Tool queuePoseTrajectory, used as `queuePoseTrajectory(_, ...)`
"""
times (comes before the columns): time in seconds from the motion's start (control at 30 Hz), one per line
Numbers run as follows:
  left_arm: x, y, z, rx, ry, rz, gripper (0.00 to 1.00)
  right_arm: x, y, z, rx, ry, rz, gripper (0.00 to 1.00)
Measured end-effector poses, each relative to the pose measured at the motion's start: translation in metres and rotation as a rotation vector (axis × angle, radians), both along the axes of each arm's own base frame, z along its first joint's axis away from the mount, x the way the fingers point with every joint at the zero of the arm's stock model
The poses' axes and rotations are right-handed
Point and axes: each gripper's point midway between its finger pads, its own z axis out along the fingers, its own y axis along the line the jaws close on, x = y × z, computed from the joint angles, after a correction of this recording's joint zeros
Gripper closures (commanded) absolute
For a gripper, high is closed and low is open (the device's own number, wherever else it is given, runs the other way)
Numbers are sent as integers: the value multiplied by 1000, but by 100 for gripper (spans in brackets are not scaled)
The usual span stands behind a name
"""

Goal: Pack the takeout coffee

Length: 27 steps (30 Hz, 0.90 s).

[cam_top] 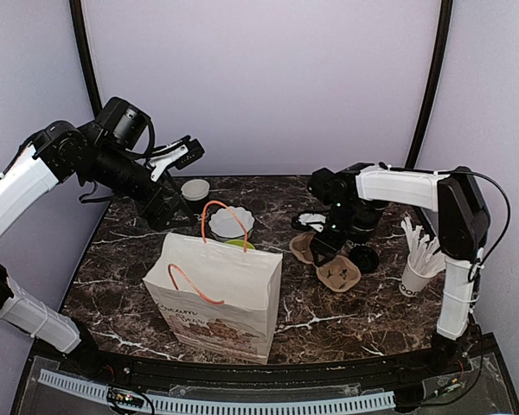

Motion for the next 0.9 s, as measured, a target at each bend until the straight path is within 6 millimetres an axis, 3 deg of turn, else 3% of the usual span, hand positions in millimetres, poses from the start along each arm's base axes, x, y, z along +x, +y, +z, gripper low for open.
queuePoseTrajectory(0.47, 2, 2, -7, 23, 7, 11, 4, 9, -8, -13, -50, 0, -77, 51)
queuePoseTrajectory(0.7, 3, 2, -8, 24, 8, 12, 5, 9, -8, -13, -50, 2, -92, 67)
queuePoseTrajectory(0.9, 3, 2, -8, 20, 10, 8, 4, 11, -7, -11, -45, -3, -90, 74)
